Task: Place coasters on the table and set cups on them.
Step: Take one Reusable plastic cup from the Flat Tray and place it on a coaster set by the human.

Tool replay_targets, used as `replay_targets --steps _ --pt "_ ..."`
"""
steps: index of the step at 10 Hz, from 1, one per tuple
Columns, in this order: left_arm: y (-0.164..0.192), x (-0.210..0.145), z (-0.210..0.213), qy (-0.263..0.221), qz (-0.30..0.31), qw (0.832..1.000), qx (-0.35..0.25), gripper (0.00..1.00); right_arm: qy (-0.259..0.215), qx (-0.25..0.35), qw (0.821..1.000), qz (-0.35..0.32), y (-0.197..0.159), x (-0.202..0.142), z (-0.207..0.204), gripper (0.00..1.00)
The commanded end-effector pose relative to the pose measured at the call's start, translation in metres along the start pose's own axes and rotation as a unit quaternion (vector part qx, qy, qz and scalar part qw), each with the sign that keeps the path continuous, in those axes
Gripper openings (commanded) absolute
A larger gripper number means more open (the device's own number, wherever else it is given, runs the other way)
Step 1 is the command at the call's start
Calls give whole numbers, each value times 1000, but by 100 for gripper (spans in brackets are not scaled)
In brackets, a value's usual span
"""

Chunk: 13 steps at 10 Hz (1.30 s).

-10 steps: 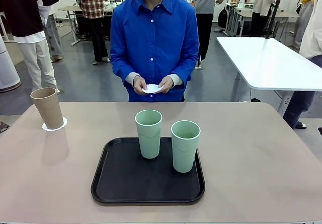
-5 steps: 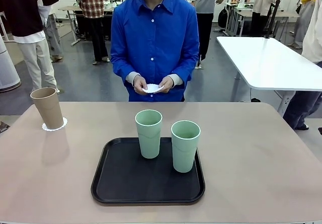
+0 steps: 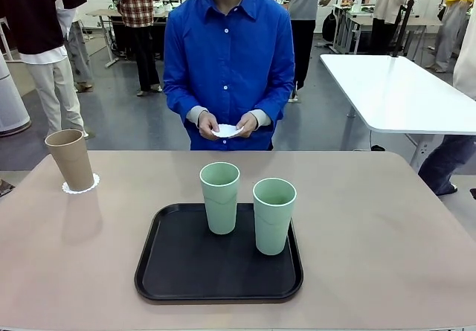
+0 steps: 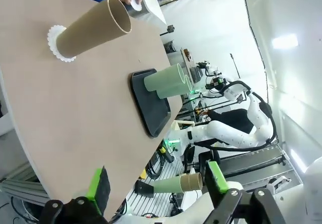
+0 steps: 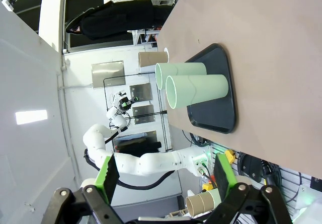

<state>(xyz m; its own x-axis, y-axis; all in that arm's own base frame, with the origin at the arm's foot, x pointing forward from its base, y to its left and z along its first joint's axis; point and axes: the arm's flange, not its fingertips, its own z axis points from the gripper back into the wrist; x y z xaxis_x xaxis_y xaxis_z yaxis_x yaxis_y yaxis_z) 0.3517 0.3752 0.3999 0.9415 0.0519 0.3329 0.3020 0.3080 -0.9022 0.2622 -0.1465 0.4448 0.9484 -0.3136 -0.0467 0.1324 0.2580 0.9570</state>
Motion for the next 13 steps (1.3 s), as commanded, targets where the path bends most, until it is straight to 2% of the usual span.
replay_targets --steps 1,3,13 --pt "-4 3 11 -18 8 1000 -3 100 -1 11 1000 4 1 0 -1 100" --pt "-8 1 20 -20 5 1000 3 100 -1 11 1000 4 1 0 -1 100" --pt "-2 -4 12 -10 1 1000 6 100 -1 11 1000 4 1 0 -1 100"
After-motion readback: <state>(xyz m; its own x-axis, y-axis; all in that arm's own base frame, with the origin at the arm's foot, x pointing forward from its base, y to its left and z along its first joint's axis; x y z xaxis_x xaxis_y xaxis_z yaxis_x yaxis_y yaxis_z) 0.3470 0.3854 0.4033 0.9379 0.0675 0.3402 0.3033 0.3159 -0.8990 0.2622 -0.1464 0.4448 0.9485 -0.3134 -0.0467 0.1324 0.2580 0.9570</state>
